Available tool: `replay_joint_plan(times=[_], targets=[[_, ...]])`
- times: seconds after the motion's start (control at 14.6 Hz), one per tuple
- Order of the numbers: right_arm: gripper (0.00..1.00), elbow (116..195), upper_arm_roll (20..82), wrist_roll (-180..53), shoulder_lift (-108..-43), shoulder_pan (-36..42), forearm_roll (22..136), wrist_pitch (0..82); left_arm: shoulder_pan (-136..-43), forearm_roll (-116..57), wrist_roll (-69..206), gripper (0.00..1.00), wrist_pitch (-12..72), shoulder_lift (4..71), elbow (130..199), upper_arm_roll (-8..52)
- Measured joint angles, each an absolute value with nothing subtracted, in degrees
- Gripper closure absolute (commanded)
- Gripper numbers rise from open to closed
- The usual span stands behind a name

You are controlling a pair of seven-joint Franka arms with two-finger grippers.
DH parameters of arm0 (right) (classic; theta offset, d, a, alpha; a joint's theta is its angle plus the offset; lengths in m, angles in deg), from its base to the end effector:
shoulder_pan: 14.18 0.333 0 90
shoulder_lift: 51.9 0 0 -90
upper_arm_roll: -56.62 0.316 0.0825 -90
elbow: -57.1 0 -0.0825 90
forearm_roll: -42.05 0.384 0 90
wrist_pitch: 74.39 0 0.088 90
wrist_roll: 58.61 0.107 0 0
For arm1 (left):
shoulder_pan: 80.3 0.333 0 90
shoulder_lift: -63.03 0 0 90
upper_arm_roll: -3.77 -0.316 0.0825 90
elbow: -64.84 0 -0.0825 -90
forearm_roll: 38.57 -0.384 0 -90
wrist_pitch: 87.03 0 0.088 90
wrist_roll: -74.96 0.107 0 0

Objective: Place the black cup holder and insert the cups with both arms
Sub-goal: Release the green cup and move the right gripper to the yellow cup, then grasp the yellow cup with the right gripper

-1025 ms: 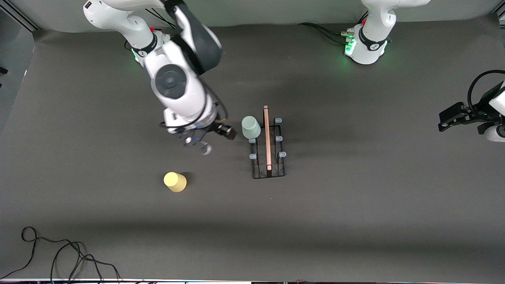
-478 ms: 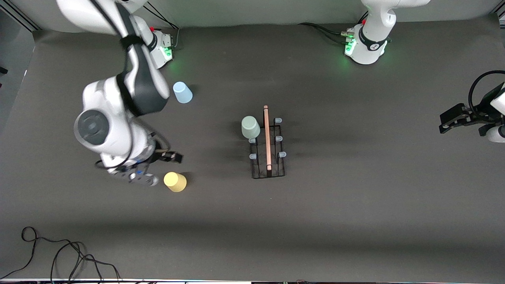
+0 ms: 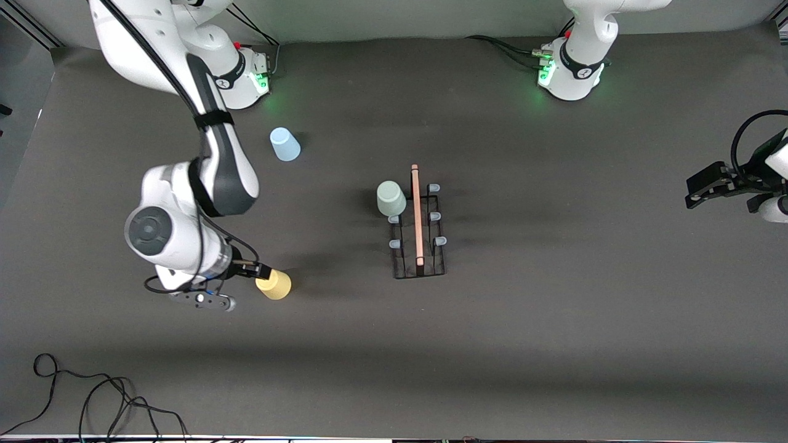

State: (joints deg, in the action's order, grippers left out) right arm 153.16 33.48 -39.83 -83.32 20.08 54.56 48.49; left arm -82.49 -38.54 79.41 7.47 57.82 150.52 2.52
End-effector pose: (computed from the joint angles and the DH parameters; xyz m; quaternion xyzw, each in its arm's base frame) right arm 0.6501 0.1677 0.3018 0.9945 -0.1027 -0.0111 0.0165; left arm 0.5906 -0.0104 0.6155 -0.9984 0.0471 -0.0315 0.0017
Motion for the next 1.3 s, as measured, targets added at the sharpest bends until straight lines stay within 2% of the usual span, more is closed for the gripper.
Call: replay_joint_plan(times=[0.27, 0.41, 1.3], targets=[[0.08, 157.19, 33.96, -39.83, -86.16, 20.46, 54.56, 57.71, -82.49, -38.54, 79.41, 0.0, 7.52, 57.82, 150.52, 2.53], [0.08, 158.3, 33.98, -39.83, -86.56, 20.51, 54.57, 59.77, -82.49, -38.12, 79.41, 0.0, 7.73, 57.82, 150.51, 2.52], [0.07, 158.46, 34.4, -42.55, -87.21, 20.46, 60.34, 63.08, -82.49, -36.83, 79.39, 0.0, 8.23, 57.81, 150.56, 2.51]])
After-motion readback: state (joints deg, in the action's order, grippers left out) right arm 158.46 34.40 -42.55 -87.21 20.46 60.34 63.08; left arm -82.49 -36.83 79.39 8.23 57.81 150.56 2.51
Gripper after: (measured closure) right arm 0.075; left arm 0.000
